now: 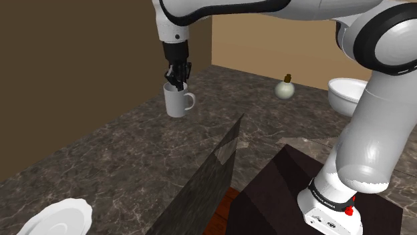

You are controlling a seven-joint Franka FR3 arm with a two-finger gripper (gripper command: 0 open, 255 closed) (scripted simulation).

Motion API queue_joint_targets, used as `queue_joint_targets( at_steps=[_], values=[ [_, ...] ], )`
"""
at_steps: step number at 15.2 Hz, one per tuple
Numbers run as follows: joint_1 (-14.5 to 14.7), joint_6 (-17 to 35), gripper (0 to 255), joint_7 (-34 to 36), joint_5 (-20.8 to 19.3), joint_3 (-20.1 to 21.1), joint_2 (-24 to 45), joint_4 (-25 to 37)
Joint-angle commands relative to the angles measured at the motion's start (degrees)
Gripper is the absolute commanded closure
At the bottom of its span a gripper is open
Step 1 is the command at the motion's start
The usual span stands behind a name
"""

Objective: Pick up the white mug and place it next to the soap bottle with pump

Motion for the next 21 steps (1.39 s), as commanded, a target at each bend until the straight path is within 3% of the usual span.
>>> queue_joint_targets(
  at_steps=[1, 11, 21],
  values=[
    [-0.83, -0.14, 255, -1.38, 0.40, -0.57, -1.49, -1.30],
    [-7.46, 2.28, 255, -15.08, 2.40, -7.45, -14.17, -16.08],
    [-13.08, 2.85, 255, -28.76, 0.85, -15.72, -20.92, -23.32]
  ],
)
